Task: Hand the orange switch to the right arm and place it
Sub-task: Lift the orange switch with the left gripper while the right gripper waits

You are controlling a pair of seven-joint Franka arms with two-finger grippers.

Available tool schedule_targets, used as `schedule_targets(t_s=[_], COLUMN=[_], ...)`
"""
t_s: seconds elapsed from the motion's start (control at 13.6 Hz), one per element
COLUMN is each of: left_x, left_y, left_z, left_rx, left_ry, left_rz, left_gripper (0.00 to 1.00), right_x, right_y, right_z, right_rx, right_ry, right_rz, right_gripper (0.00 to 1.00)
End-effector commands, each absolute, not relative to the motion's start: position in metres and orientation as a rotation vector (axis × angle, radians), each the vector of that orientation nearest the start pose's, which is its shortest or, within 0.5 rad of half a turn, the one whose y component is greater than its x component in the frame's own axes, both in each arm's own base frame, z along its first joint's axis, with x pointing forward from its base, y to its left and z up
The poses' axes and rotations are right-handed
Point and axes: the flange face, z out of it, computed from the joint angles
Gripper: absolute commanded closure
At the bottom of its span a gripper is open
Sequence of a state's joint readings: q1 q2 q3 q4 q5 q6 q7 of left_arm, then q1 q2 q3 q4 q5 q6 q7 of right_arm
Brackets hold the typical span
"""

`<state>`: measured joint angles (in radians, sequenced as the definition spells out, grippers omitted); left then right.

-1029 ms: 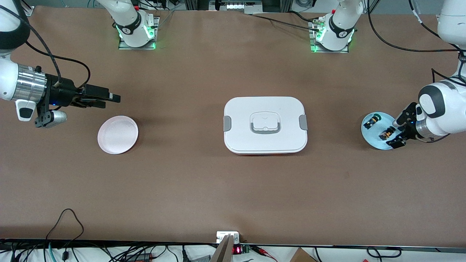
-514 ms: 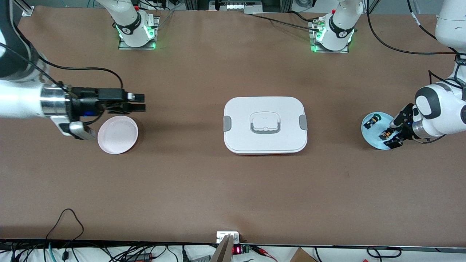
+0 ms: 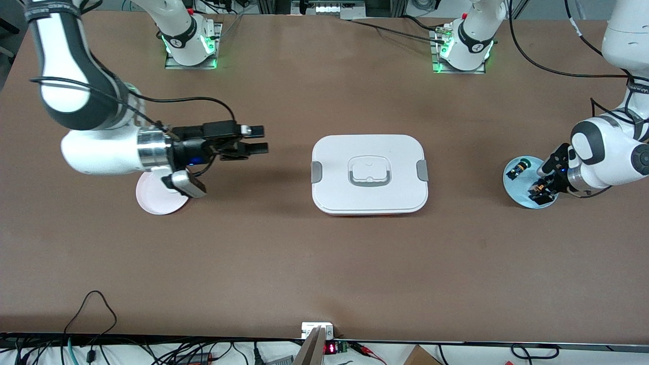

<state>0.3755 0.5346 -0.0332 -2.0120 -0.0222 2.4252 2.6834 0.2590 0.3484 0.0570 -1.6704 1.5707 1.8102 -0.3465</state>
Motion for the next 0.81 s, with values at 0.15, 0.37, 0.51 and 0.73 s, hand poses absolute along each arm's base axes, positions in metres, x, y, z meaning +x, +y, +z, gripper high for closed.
schedule_targets(t_s=[0.15,0.37,0.51,0.73], left_x=[0.552,0.553,0.557,0.560], left_y=[0.199,0.200,0.201,0.199], left_z=[0.174,0.176,0.183,0.204], left_rx=[-1.289,-1.290,-1.302,-1.511], left_ry=[2.993,2.990,2.970,2.875], left_rz=[-0.079,-0.079,-0.078,-0.190], left_gripper=[0.14,0.54,0.86,1.00], right_x=[0.599,0.601,0.602,0.596], right_y=[0.356,0.395,0.421,0.453], right_z=[0.456,0.453,0.449,0.436], right_rx=[-1.572,-1.587,-1.598,-1.616], right_ry=[0.107,0.102,0.108,0.132], right_rz=[0.102,0.076,0.068,0.057], right_gripper=[0.00,0.00,0.00,0.00])
